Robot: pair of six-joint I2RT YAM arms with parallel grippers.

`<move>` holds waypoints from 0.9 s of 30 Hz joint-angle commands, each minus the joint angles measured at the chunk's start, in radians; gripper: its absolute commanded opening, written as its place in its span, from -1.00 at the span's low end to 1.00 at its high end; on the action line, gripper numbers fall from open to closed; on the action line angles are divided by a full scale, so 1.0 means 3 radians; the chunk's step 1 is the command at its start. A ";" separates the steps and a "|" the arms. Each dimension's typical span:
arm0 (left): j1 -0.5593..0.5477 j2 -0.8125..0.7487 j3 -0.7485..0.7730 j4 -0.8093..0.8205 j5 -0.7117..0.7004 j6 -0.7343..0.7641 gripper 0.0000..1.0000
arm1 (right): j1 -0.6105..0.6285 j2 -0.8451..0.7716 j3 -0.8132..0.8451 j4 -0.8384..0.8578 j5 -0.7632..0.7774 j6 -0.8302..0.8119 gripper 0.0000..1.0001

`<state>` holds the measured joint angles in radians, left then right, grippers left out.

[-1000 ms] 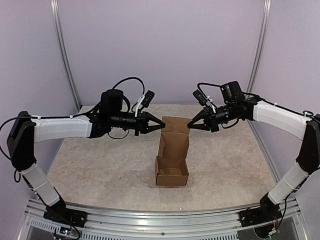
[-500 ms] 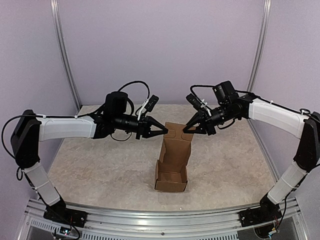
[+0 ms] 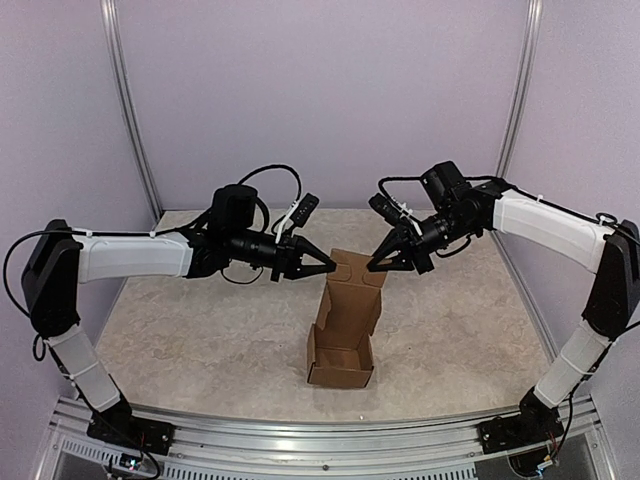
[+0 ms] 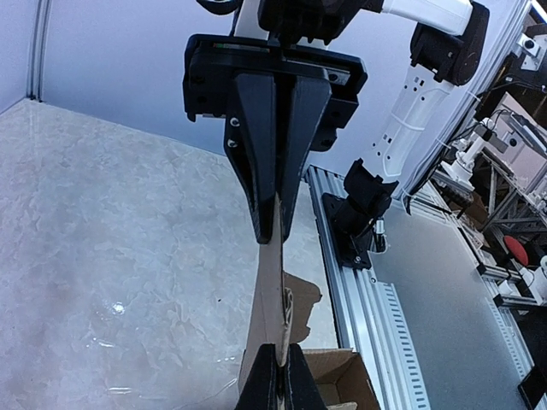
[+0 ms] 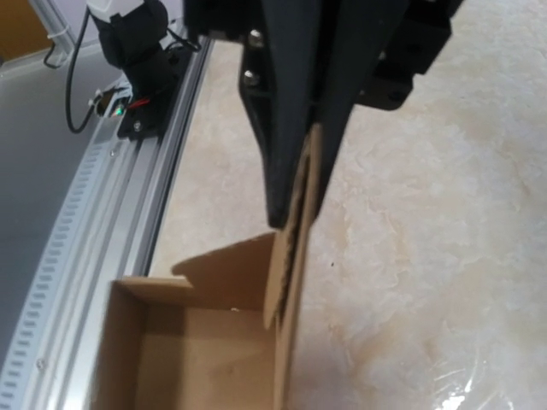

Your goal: Fold the paper box

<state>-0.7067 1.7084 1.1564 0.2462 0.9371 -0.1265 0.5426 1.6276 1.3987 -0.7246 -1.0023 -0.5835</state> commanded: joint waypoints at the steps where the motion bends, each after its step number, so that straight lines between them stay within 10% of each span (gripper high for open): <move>1: 0.0049 -0.0001 0.0036 -0.0033 -0.0021 0.0023 -1.00 | 0.0042 0.0051 0.0046 -0.0338 0.0089 -0.0183 -1.00; 5: 0.0051 0.0031 0.0039 -0.0053 -0.0159 0.0028 -0.99 | 0.0057 -0.0039 -0.0058 -0.0078 0.0262 0.0036 -1.00; 14: -0.0170 -0.0227 -0.0109 -0.0211 -0.1895 -0.0134 0.16 | 0.0063 -0.0229 -0.0043 0.0147 0.1018 0.0499 -1.00; 27: -0.0727 -0.0490 -0.0728 0.0029 -0.2931 -0.0589 0.35 | 0.0078 -0.0293 -0.0041 -0.0254 0.1215 0.0436 -0.21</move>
<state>-0.9016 1.5703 0.9516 0.2405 0.1745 -0.2508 0.5564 1.5669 1.3888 -0.7521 -0.6849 -0.4553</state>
